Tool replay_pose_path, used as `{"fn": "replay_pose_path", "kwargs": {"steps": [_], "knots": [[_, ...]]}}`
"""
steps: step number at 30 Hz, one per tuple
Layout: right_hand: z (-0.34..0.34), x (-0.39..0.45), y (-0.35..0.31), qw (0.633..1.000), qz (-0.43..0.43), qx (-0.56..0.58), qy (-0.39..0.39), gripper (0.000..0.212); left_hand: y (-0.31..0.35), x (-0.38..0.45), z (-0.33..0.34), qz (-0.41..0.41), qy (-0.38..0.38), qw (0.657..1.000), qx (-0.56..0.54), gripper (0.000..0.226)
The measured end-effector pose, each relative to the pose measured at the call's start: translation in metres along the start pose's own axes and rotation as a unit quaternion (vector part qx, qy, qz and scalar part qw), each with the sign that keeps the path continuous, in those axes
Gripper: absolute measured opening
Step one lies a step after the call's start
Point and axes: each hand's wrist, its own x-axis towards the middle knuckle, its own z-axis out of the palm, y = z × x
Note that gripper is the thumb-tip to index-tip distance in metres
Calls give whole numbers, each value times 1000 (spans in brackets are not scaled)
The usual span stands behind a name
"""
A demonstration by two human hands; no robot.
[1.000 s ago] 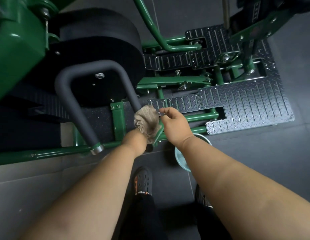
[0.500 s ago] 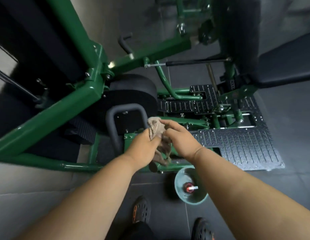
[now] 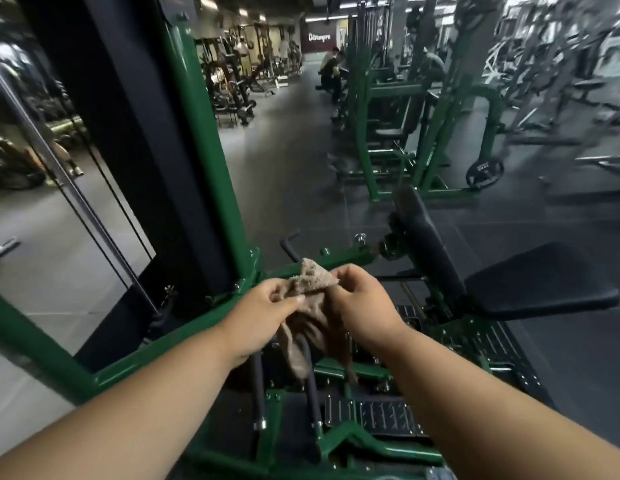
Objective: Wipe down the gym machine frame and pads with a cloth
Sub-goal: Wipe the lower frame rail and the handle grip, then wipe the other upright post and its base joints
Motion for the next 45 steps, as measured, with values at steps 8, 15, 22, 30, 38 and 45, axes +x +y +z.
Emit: {"fn": "replay_pose_path", "kwargs": {"steps": [8,15,22,30,38,45], "knots": [[-15,-4,-74,995,-28,90,-13,6,68,-21,-31,80,55,989,115,9],[-24,7,-115,987,-57,135,-59,13,108,-30,-43,108,87,981,137,24],[-30,17,-148,980,-85,162,-79,12,136,-24,-49,136,229,947,180,27],[-41,32,-175,962,-113,192,-158,37,170,-10,-55,148,263,945,130,18],[-36,63,-190,962,-117,188,-161,53,185,9,-58,135,288,944,83,17],[-25,93,-197,948,-124,204,-212,48,193,48,-73,146,214,963,-70,20]]}}
